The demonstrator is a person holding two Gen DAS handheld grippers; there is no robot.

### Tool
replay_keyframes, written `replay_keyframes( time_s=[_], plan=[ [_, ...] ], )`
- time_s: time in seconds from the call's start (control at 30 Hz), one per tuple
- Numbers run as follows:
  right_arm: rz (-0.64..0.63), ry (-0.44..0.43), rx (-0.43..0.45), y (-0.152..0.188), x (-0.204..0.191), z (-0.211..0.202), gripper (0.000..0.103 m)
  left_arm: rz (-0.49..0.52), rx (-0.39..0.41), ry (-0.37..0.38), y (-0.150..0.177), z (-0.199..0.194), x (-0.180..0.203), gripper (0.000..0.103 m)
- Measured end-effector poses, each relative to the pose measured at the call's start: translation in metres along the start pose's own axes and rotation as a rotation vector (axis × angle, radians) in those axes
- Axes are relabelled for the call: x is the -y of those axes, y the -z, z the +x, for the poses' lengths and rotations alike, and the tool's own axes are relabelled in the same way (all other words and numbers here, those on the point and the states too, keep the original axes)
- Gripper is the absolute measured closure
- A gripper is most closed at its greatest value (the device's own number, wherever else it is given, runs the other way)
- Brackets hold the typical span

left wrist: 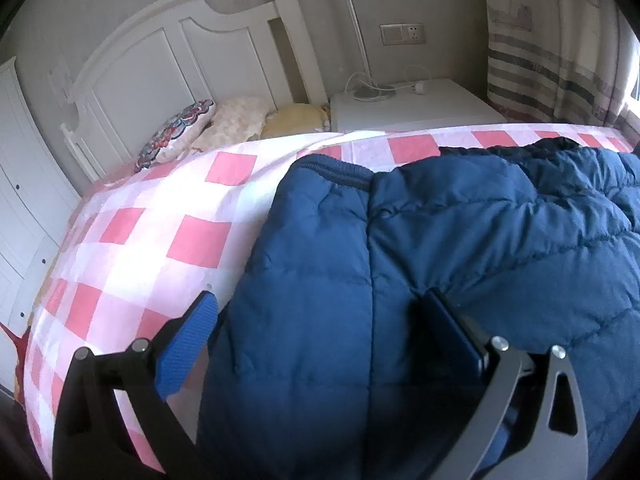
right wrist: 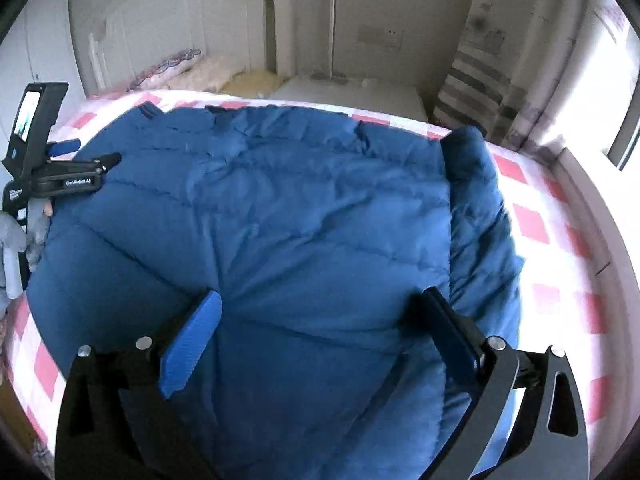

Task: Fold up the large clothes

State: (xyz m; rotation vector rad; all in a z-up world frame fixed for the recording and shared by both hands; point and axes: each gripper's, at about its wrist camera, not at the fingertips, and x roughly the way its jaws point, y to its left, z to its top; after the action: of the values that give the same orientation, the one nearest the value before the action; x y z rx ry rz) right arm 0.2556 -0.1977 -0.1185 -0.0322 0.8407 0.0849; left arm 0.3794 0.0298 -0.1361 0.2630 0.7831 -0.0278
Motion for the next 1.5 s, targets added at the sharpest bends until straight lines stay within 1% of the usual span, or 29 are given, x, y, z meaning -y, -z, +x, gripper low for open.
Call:
replay_keyframes(
  time_s=[0.03, 0.1, 0.17, 0.23, 0.27, 0.33, 0.4, 0.5, 0.57, 0.8, 1.03, 1.27, 1.37, 1.5],
  plan=[
    [0.013, -0.003, -0.004, -0.001, 0.002, -0.001, 0.004, -0.001, -0.001, 0.001, 0.000, 0.000, 0.000, 0.002],
    [0.032, 0.017, -0.023, -0.006, 0.000, -0.005, 0.004, -0.003, -0.004, 0.006, 0.000, 0.002, 0.000, 0.002],
    [0.044, -0.009, 0.005, -0.009, -0.004, -0.014, 0.004, -0.010, -0.012, 0.021, -0.001, 0.004, -0.002, 0.002],
    [0.024, -0.035, 0.042, -0.012, -0.014, -0.021, 0.004, -0.021, -0.015, 0.034, -0.001, 0.005, -0.004, 0.002],
    [0.008, -0.038, 0.039, -0.012, -0.019, -0.018, 0.004, -0.025, -0.015, 0.039, -0.001, 0.005, -0.005, 0.002],
    [-0.037, -0.024, -0.006, -0.007, -0.030, 0.001, 0.004, -0.031, -0.011, 0.045, 0.000, 0.005, -0.006, 0.002],
    [-0.045, -0.030, 0.053, 0.000, -0.031, 0.005, 0.004, -0.038, -0.006, 0.050, 0.000, 0.005, -0.006, 0.002],
    [-0.032, -0.050, 0.092, 0.006, -0.027, 0.006, 0.004, -0.042, -0.009, 0.059, 0.001, 0.006, -0.006, 0.002],
    [-0.039, -0.041, 0.119, 0.010, -0.028, 0.006, 0.004, -0.046, -0.012, 0.066, 0.001, 0.007, -0.007, 0.002],
    [-0.021, -0.055, 0.133, 0.010, -0.025, 0.005, 0.004, -0.039, -0.014, 0.060, 0.001, 0.010, -0.007, 0.002],
    [-0.027, -0.042, 0.140, 0.010, -0.024, 0.003, 0.004, -0.038, -0.040, 0.067, 0.001, 0.013, -0.006, 0.002],
    [-0.023, -0.045, 0.140, 0.010, -0.025, 0.004, 0.004, -0.086, -0.070, 0.135, 0.001, 0.021, -0.015, 0.002],
    [-0.023, -0.045, 0.140, 0.010, -0.026, 0.004, 0.004, -0.114, -0.066, 0.161, 0.002, 0.022, -0.021, 0.002],
    [-0.021, -0.043, 0.142, 0.010, -0.025, 0.003, 0.004, -0.134, -0.062, 0.176, 0.004, 0.023, -0.023, 0.002]
  ],
)
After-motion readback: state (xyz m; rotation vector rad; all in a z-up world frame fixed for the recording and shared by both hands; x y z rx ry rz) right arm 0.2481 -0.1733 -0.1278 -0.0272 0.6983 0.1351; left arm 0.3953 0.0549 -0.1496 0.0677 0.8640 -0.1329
